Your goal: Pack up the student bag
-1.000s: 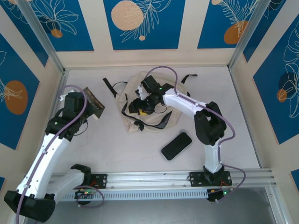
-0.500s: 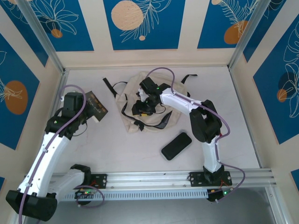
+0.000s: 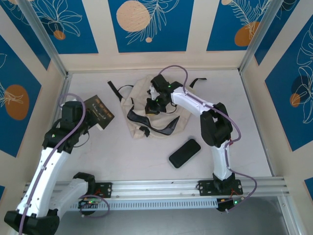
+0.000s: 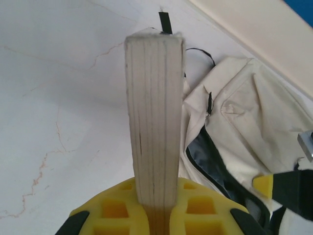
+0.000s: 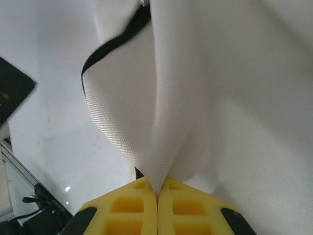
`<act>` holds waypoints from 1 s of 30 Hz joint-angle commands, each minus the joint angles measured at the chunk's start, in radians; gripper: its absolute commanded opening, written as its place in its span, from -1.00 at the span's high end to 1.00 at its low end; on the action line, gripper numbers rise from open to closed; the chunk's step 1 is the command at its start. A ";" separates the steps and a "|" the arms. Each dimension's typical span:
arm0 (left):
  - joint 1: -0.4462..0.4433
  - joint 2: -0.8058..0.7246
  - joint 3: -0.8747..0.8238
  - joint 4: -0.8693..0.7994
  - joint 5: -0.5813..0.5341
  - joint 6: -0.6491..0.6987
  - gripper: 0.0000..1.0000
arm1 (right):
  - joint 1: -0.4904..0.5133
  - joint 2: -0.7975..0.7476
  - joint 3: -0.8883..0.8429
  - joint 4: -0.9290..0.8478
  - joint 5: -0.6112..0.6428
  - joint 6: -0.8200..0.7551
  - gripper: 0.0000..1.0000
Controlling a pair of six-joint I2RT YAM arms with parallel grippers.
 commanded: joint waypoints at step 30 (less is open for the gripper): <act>0.016 0.045 -0.092 0.334 0.638 -0.107 1.00 | -0.063 0.112 0.531 -0.086 -0.156 0.003 0.95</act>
